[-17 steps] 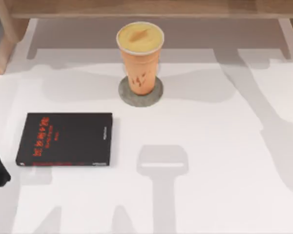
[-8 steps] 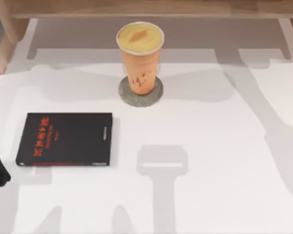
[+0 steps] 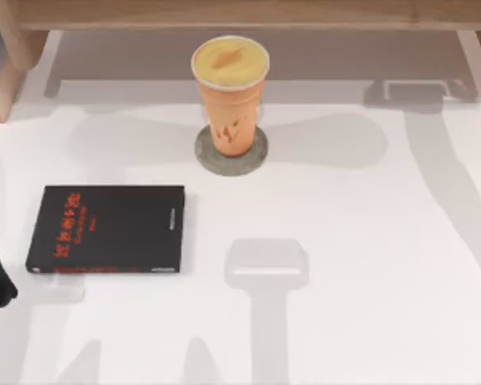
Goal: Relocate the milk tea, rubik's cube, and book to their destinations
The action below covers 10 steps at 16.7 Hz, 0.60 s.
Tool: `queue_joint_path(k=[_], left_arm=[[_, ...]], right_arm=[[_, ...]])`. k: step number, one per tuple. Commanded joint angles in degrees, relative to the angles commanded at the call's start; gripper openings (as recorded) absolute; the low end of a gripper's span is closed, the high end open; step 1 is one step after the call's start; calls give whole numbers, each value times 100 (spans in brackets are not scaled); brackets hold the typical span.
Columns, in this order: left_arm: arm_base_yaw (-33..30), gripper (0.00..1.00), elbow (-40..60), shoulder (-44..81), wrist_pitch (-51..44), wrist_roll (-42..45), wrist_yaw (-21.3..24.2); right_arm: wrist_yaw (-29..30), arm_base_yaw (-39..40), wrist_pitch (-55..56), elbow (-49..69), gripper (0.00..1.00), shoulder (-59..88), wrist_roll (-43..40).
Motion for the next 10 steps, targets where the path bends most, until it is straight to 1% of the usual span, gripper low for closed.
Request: queue_joint_path(k=[7,10], left_arm=[[0,100,0,0,0,0,0],[0,100,0,0,0,0,0]], right_arm=[[-615,-567,-111,-4178,100,-4471,-37],[-916,-833,-169,-5723,100,-6053,-54]])
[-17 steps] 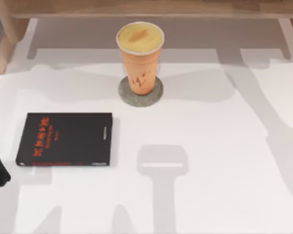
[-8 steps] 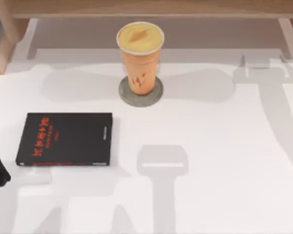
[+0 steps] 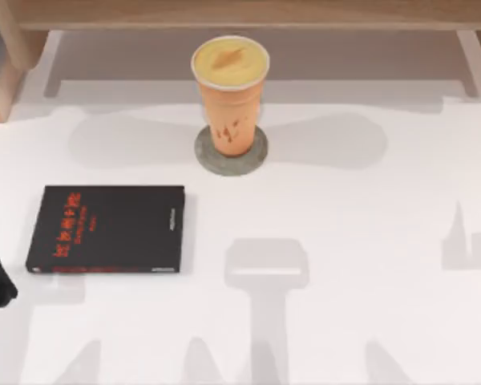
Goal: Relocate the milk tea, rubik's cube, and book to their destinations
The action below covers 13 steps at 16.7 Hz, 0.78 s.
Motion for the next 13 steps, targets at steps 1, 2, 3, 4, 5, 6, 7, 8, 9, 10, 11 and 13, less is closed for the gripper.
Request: queue_joint_path(k=[1,2,3,4,5,6,7,8,9,10,11,13], left_arm=[[0,100,0,0,0,0,0],[0,100,0,0,0,0,0],[0,100,0,0,0,0,0],[0,100,0,0,0,0,0],[0,100,0,0,0,0,0],[0,100,0,0,0,0,0],[0,100,0,0,0,0,0],[0,100,0,0,0,0,0],[0,100,0,0,0,0,0],[0,100,0,0,0,0,0],[0,100,0,0,0,0,0],[14,100,54,57,24,-3,17]], right_arm=[[-98,-90,-17,-405,100,-410,-4],[-190,-174,-31,-752,100,-761,-7],[-274,-251,-45,-1038,100,-1051,-9],[-348,-318,-57,-1264,100,-1279,-10],[-409,-372,-68,-1429,100,-1445,-12],[-452,-408,-77,-1534,100,-1551,-14],[-471,-423,-81,-1578,100,-1595,-15],[-471,-423,-81,-1578,100,-1595,-15],[-471,-423,-81,-1578,100,-1595,-15],[-471,-423,-81,-1578,100,-1595,-15],[-471,-423,-81,-1578,100,-1595,-15],[-471,-423,-81,-1578,100,-1595,-15]])
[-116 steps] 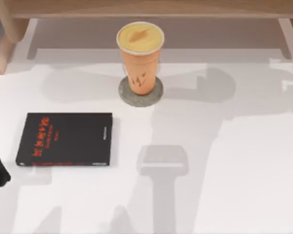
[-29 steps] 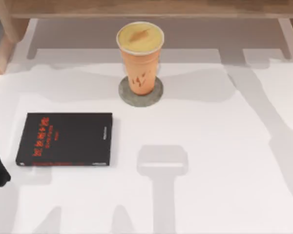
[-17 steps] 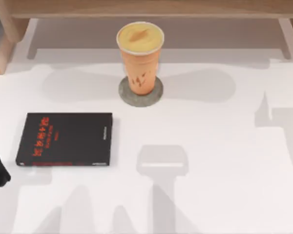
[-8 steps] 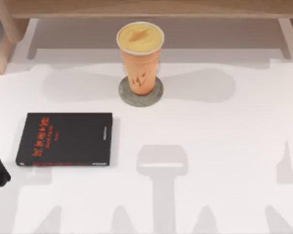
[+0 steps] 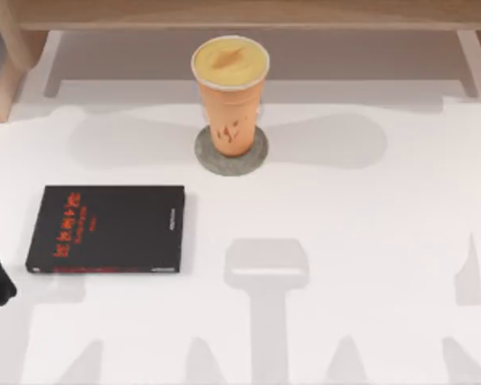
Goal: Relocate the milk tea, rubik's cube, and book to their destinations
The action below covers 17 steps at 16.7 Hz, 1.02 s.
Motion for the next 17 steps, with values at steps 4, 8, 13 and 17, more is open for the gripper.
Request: queue_joint_path(k=[4,8,13,17], left_arm=[[210,100,752,836,320,-30,222],[589,100,2082,2636,873,-46,623],[1158,100,4076,5783,1680,16,1247],[1594,100,5614,8186,2302,84,1729]], right_arm=[[0,0,0,0,100,0,0],[0,0,0,0,100,0,0],[0,0,0,0,100,0,0],[0,0,0,0,100,0,0]])
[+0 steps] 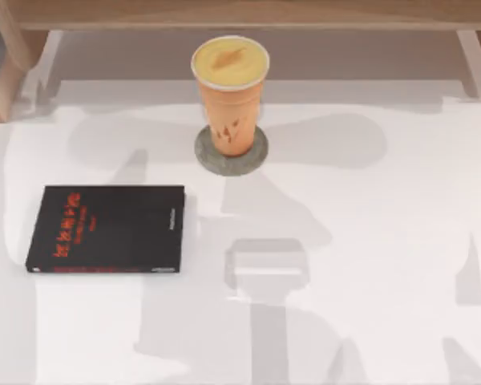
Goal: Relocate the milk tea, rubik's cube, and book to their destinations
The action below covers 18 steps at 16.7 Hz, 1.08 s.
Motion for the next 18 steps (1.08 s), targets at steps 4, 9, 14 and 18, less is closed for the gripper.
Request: queue_joint_path(k=[4,9,14,18], left_arm=[[359,100,1311,1802,548,-6,407],[633,100,2333,3165,991,-86,717],[666,100,2458,3320,1046,-102,756],[620,100,2625,3429,988,-102,714]], right_arm=[[0,0,0,0,100,0,0],[0,0,0,0,100,0,0],[0,0,0,0,100,0,0],[0,0,0,0,100,0,0]])
